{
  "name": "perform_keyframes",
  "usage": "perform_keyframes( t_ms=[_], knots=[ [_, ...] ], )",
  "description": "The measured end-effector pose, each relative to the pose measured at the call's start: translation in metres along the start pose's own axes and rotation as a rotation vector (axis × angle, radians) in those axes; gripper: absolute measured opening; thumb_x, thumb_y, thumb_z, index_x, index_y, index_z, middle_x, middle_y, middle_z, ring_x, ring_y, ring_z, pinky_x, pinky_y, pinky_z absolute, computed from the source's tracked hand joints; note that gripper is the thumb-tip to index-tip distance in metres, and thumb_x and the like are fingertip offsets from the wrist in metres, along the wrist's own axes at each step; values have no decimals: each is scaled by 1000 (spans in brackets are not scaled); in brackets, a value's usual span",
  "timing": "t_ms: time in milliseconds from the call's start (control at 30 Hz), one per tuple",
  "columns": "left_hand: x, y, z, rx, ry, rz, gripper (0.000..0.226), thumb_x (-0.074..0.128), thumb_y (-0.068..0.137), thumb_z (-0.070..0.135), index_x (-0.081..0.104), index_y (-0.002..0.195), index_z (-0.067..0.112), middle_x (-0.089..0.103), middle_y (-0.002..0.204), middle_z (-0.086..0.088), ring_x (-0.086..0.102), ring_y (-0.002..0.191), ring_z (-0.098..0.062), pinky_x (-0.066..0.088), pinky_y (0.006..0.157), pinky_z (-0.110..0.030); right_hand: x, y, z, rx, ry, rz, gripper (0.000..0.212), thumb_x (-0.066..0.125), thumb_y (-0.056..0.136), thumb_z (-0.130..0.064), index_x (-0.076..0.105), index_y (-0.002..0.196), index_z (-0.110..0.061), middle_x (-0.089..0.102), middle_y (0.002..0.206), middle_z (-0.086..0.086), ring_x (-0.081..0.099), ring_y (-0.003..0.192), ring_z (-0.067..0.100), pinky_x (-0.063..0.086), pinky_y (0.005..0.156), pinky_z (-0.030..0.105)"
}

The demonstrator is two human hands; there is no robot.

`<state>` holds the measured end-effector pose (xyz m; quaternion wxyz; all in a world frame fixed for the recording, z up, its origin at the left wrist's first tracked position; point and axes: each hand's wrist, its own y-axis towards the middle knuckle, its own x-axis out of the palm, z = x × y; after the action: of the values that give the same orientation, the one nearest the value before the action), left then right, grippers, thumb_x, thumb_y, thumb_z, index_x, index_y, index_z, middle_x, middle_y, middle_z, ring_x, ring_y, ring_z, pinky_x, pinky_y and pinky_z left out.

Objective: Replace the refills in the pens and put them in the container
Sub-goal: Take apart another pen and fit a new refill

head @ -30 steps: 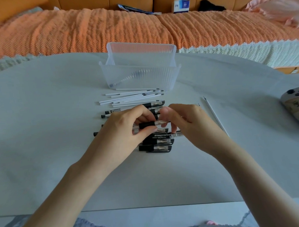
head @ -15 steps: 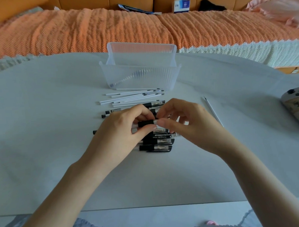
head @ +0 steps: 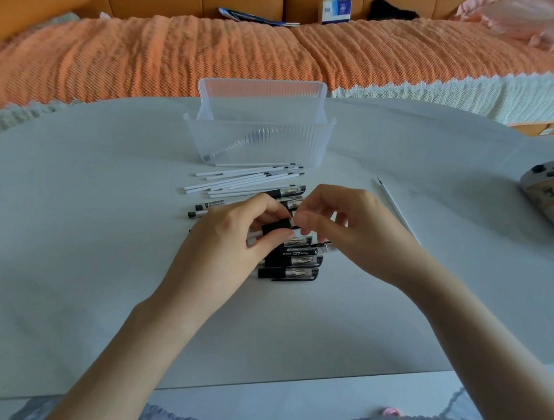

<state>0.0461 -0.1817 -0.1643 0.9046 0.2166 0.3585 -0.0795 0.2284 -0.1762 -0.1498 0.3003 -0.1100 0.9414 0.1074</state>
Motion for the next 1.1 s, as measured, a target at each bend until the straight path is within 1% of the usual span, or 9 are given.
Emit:
perform_keyframes(
  t_ms=[133, 267, 333, 400, 500, 567, 733, 933, 1100],
  knots=[
    [-2, -1, 0, -1, 28, 35, 20, 70, 78, 32, 67, 96, 25, 69, 89, 17, 62, 84, 0, 46, 73, -19, -3, 2, 2, 18, -40, 56, 26, 55, 91, -32, 65, 75, -14, 67, 67, -6, 56, 57, 7, 38, 52, 11],
    [-6, -1, -2, -41, 53, 82, 19, 70, 78, 34, 60, 94, 30, 64, 83, 20, 59, 79, -2, 44, 71, -24, -21, 0, 9, 50, -146, -68, 21, 59, 81, -46, 67, 79, -27, 66, 75, -13, 54, 65, 4, 38, 57, 12],
    [-8, 0, -5, -62, 45, 93, 21, 70, 77, 38, 56, 90, 30, 65, 83, 18, 60, 81, -1, 44, 73, -23, -34, -4, 13, 59, -212, -150, 14, 69, 75, -41, 66, 82, -30, 64, 81, -13, 51, 71, 3, 37, 62, 9],
    [-10, 1, -7, -61, 50, 93, 22, 71, 76, 39, 56, 88, 29, 67, 83, 17, 62, 81, 0, 46, 76, -27, -42, -8, 17, 53, -305, -221, 17, 76, 72, -35, 65, 85, -32, 59, 84, -14, 48, 79, 2, 36, 67, 8],
    [-10, 1, -6, -51, 54, 80, 22, 68, 76, 47, 57, 87, 32, 67, 82, 19, 64, 82, 1, 50, 78, -33, -40, -9, 21, 39, -433, -280, 16, 75, 75, -31, 65, 87, -30, 55, 86, -16, 45, 84, 1, 36, 74, 11],
    [-10, 1, -5, -36, 50, 73, 20, 63, 75, 49, 60, 86, 33, 67, 80, 20, 63, 80, 3, 52, 76, -33, -36, -8, 22, 30, -455, -279, 10, 71, 79, -31, 65, 87, -28, 57, 87, -16, 46, 84, 1, 37, 73, 15],
    [-12, 1, -4, -7, 35, 75, 27, 57, 75, 57, 64, 89, 34, 67, 82, 22, 63, 80, 5, 53, 72, -32, -46, -10, 12, 8, -290, -88, 3, 63, 86, -26, 66, 88, -27, 67, 78, -12, 57, 75, -2, 38, 64, 8],
    [-10, 1, -3, -7, 40, 82, 21, 62, 76, 50, 65, 88, 34, 67, 82, 23, 64, 79, 1, 53, 71, -33, -41, -9, 7, -26, -159, -95, 8, 66, 84, -24, 68, 91, -26, 67, 75, -7, 56, 70, 6, 41, 64, 15],
    [-8, 0, -1, -12, 18, 69, 19, 62, 75, 47, 67, 87, 33, 67, 81, 22, 62, 77, 3, 52, 69, -31, -36, -8, 4, -41, -113, -70, 8, 69, 82, -23, 70, 89, -24, 64, 72, -12, 54, 67, 3, 39, 62, 10]
  ],
)
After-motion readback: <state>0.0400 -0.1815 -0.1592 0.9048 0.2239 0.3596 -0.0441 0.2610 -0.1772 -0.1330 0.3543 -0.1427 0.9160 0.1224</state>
